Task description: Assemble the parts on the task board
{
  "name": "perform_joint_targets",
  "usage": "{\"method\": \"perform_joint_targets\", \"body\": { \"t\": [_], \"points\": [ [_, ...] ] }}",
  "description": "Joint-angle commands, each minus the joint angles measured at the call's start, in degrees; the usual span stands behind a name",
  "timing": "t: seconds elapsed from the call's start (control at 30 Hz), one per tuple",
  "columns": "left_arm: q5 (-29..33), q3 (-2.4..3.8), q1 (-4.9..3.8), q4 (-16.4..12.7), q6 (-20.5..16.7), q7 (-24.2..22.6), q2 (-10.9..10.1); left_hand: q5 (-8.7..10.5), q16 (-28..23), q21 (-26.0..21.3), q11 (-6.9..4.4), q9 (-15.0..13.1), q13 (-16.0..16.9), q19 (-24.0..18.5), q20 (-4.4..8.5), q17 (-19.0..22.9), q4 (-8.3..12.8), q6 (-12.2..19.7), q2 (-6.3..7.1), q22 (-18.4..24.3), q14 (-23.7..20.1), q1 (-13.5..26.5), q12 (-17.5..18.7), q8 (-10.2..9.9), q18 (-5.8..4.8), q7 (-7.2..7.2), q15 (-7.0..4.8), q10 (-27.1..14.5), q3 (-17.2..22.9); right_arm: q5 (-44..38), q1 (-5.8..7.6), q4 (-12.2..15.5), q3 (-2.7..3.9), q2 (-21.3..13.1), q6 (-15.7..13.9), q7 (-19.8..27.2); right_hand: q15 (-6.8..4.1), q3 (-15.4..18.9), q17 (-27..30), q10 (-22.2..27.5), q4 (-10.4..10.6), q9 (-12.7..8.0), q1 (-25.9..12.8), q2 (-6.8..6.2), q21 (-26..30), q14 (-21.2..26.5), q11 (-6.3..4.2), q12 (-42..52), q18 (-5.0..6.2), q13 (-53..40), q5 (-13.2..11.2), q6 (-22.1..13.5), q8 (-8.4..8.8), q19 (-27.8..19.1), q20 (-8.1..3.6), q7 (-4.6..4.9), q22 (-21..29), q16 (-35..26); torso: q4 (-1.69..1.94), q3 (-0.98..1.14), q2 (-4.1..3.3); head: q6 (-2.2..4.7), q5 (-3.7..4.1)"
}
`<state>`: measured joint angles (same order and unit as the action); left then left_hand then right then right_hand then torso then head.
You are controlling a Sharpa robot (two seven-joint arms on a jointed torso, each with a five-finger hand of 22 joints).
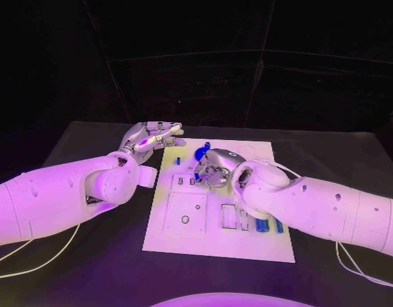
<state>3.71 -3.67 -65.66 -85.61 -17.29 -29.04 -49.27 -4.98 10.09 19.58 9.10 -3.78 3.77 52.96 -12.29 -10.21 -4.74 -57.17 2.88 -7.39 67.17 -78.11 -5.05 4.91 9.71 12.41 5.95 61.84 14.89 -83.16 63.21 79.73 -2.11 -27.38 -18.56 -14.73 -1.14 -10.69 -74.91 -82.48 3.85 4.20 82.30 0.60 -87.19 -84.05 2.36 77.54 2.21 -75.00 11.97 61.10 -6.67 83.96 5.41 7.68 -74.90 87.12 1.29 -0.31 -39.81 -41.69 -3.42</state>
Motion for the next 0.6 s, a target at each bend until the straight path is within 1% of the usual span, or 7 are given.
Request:
{"method": "perform_joint_targets", "body": {
  "t": [0.03, 0.17, 0.43, 0.6],
  "points": [
    [0.4, 0.05, -0.11, 0.0, -0.1, -0.9, 0.1, -0.18, -0.2, -0.3, -0.14, -0.1, 0.0, 0.2, -0.08, -0.1, 0.2, -0.4, -0.34, 0.1, 0.2, 0.1, 0.2, -0.3, 0.79, -0.11, -0.05, 0.4, 0.0, -2.0, -0.01, 0.0, 0.0, 0.1, 0.9, -0.8, -0.41, -0.4, -8.9, 0.4, -0.1, 0.2, 0.0, 0.32, -0.3, -4.6, -0.05, -0.2, -0.78, -3.1, 0.2, 0.8, -0.22, 1.5, -0.42, -0.55, -9.4, -0.2, -0.04, 0.01, 0.08, -0.23, -0.13],
    [0.4, 0.05, -0.12, 0.0, 0.0, -0.9, 0.1, -0.18, -0.2, -0.3, -0.14, -0.1, 0.0, 0.2, -0.08, -0.1, 0.2, -0.4, -0.34, 0.1, 0.2, 0.1, 0.2, -0.3, 0.79, -0.11, -0.05, 0.4, 0.0, -2.4, -0.09, 0.1, -0.01, 0.0, 1.3, -1.1, -0.4, -0.4, -8.8, 0.4, -0.1, 0.1, -0.2, 0.19, -0.3, -4.5, -0.03, -0.2, -0.78, -3.1, 0.2, 0.8, -0.17, 1.5, -0.42, -0.53, -9.4, -0.2, -0.05, 0.01, 0.06, -0.23, -0.19],
    [0.4, 0.05, -0.12, 0.1, 0.1, -0.7, 0.2, -0.18, -0.3, -0.4, -0.15, -0.1, 0.0, 0.2, -0.07, -0.1, 0.3, -0.5, -0.35, 0.1, 0.2, 0.1, 0.2, -0.3, 0.79, -0.11, -0.05, 0.4, 0.1, -2.9, -0.14, 0.2, -0.02, -0.4, 2.3, -2.1, -0.39, -0.4, -8.7, 0.5, -0.1, 0.1, -0.5, -0.11, -0.2, -4.5, -0.02, -0.3, -0.77, -3.0, 0.1, 0.8, -0.09, 1.5, -0.41, -0.52, -9.3, -0.2, -0.12, 0.01, 0.05, -0.57, -0.22],
    [0.4, 0.05, -0.12, 0.2, 0.2, -0.6, 0.3, -0.18, -0.3, -0.4, -0.15, -0.1, 0.0, 0.2, -0.07, -0.1, 0.3, -0.5, -0.35, 0.1, 0.2, 0.1, 0.2, -0.3, 0.79, -0.11, -0.05, 0.4, 0.1, -3.0, -0.15, 0.1, -0.03, -0.3, 3.4, -2.4, -0.37, -0.4, -8.6, 0.6, -0.1, 0.1, -0.9, -0.4, -0.2, -4.5, 0.01, -0.6, -0.73, -2.8, -0.2, 0.7, 0.0, 1.3, -0.4, -0.48, -9.1, -0.4, -0.04, 0.01, 0.03, -0.67, -0.12]
  ]
}}
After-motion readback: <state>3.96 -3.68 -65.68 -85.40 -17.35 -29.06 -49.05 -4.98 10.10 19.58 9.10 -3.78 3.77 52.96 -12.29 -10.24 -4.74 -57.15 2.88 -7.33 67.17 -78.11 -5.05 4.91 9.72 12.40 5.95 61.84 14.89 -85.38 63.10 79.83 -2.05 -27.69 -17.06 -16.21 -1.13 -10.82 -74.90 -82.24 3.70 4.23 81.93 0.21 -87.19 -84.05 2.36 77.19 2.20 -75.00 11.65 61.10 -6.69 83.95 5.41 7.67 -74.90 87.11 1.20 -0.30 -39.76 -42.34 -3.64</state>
